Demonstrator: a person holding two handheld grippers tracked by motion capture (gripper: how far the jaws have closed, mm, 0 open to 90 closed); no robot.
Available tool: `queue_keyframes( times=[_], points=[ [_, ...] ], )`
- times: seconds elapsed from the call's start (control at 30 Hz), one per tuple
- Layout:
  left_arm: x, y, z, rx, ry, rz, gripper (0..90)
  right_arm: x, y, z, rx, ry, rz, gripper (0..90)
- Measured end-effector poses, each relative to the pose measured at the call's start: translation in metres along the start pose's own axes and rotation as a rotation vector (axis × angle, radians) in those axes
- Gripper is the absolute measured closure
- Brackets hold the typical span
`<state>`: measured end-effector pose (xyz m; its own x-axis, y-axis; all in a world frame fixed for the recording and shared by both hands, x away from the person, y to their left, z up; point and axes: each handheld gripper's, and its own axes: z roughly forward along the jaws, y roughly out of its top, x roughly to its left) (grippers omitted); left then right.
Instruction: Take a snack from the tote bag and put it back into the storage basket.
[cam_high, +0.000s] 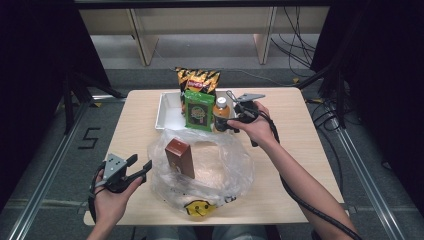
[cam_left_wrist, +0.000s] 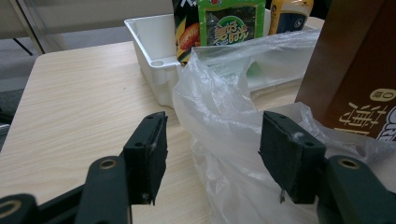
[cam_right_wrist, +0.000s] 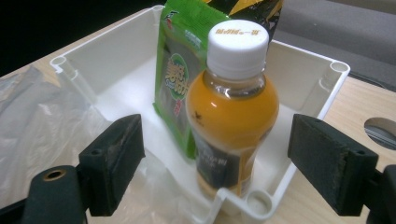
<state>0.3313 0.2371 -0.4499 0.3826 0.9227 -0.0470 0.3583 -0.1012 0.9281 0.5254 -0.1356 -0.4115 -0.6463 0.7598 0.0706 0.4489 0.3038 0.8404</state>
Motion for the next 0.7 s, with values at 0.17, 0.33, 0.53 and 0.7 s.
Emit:
queue_keyframes(
  times=[0.17, 0.33, 0.53, 0.7],
  points=[
    [-0.001, 0.001, -0.001, -0.008, -0.001, -0.006, 40.2, 0.004, -0.003, -0.014, -0.021, 0.018, -0.045, 21.9],
    [-0.001, 0.002, -0.002, -0.015, -0.006, -0.001, 39.9, 0.018, -0.007, -0.034, -0.051, 0.044, -0.064, 29.8],
    [-0.003, 0.002, -0.003, -0.021, -0.003, -0.002, 39.8, 0.037, -0.012, -0.054, -0.103, 0.086, -0.073, 37.7],
    [-0.003, 0.003, -0.003, -0.027, -0.004, -0.003, 39.8, 0.049, -0.022, -0.066, -0.119, 0.105, -0.082, 44.6]
  ],
)
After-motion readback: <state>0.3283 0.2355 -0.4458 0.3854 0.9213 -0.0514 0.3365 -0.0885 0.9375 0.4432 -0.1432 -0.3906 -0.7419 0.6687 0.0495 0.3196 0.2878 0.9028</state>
